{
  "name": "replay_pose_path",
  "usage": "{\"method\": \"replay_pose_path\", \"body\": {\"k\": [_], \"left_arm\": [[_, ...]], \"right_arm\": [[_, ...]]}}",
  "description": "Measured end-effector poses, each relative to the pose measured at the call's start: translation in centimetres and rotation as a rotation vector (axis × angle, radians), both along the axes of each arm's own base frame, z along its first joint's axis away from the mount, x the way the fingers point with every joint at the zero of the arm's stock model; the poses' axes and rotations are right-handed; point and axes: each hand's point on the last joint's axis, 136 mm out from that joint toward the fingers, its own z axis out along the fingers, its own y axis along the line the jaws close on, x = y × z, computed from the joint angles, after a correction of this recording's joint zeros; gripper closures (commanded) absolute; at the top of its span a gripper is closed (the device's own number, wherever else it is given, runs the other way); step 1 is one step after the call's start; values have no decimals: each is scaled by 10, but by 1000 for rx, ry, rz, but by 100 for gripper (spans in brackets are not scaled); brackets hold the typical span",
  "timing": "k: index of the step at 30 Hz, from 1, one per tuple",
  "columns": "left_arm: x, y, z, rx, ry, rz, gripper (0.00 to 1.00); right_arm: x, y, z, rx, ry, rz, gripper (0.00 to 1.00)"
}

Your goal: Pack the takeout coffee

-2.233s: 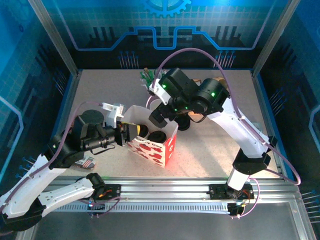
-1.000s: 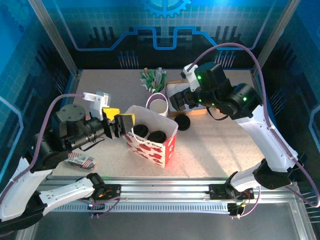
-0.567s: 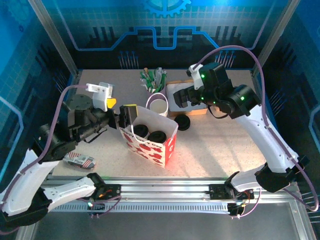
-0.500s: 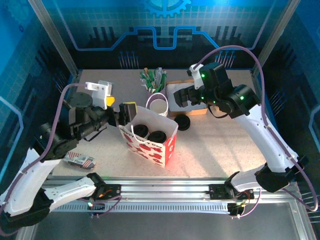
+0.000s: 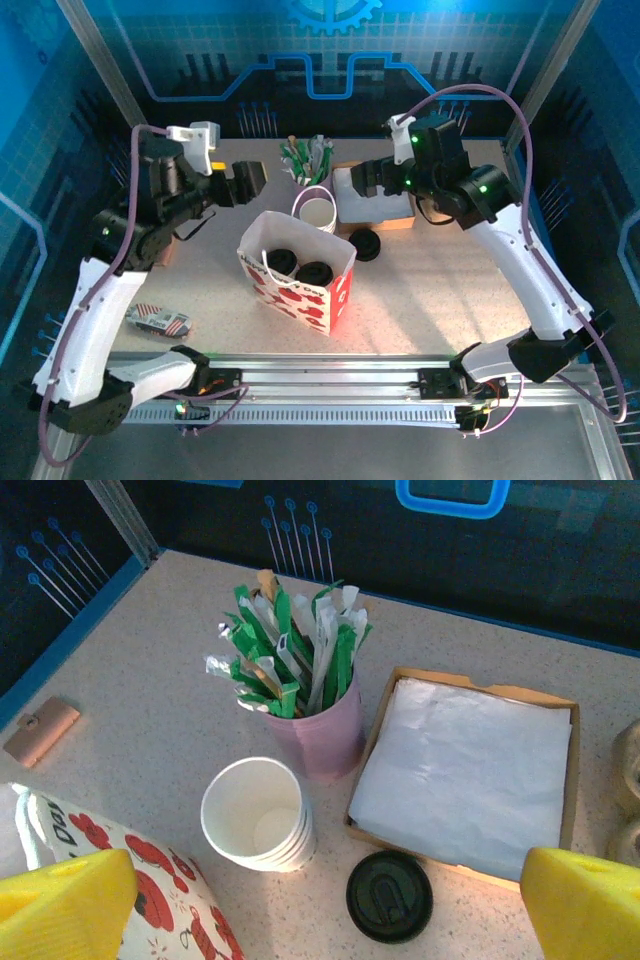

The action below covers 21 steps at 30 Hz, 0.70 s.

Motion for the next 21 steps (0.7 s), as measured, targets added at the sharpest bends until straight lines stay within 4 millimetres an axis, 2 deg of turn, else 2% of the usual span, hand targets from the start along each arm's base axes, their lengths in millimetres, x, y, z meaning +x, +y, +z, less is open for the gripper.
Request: {"method": "replay_pose_path", "body": {"k": [5, 13, 18, 21], "left_arm": [[38, -11, -4, -21, 48, -12, 29], [119, -11, -45, -13, 173, 25, 39], [164, -21, -63, -3, 221, 17, 39], [182, -26, -76, 14, 250, 12, 39]], "right_arm": [[10, 4, -9, 18, 14, 3, 2], [15, 2, -35, 26, 62, -7, 2], [12, 4, -45, 56, 80, 1, 2], [7, 1, -51, 57, 85, -4, 2]]}}
